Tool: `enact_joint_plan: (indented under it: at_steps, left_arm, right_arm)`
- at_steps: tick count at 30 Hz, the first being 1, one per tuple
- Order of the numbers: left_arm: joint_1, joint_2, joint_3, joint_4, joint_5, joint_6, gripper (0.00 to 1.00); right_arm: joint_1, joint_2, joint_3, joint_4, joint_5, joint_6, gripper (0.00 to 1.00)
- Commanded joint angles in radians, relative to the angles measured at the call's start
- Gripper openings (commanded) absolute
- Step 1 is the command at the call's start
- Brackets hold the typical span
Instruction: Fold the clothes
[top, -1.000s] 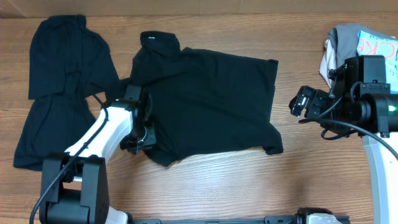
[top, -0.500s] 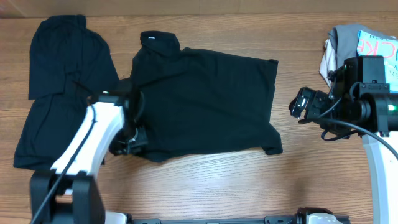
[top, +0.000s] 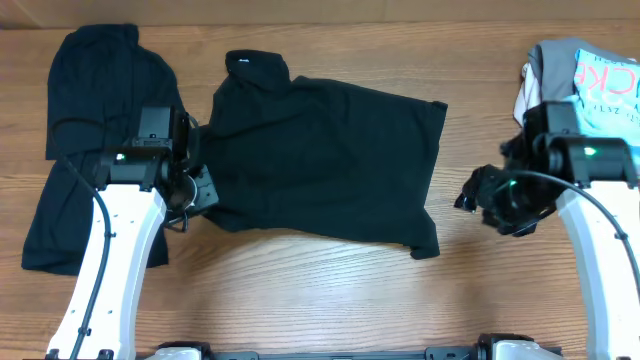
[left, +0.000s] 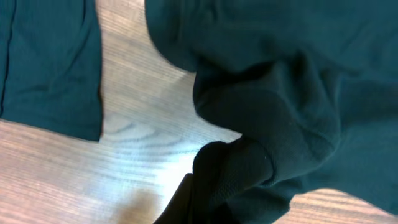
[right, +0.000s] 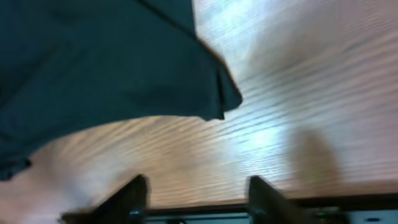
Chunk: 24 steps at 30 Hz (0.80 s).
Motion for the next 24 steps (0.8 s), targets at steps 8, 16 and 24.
enact_joint_plan:
  at_steps: [8,16,24]
  left_arm:
    - [0.011,-0.010,0.120,0.059,-0.010,0.004,0.04]
    - [0.011,-0.010,0.204,0.060,-0.011,0.031,0.04]
    - [0.011,-0.010,0.212,0.064,-0.010,0.032,0.04]
  right_arm:
    - [0.056,0.003,-0.344,0.257,-0.168,0.075,0.58]
    - [0.119,0.003,-0.433,0.343,-0.177,0.109,0.62]
    - [0.164,0.005,-0.485,0.449,-0.121,0.217,0.66]
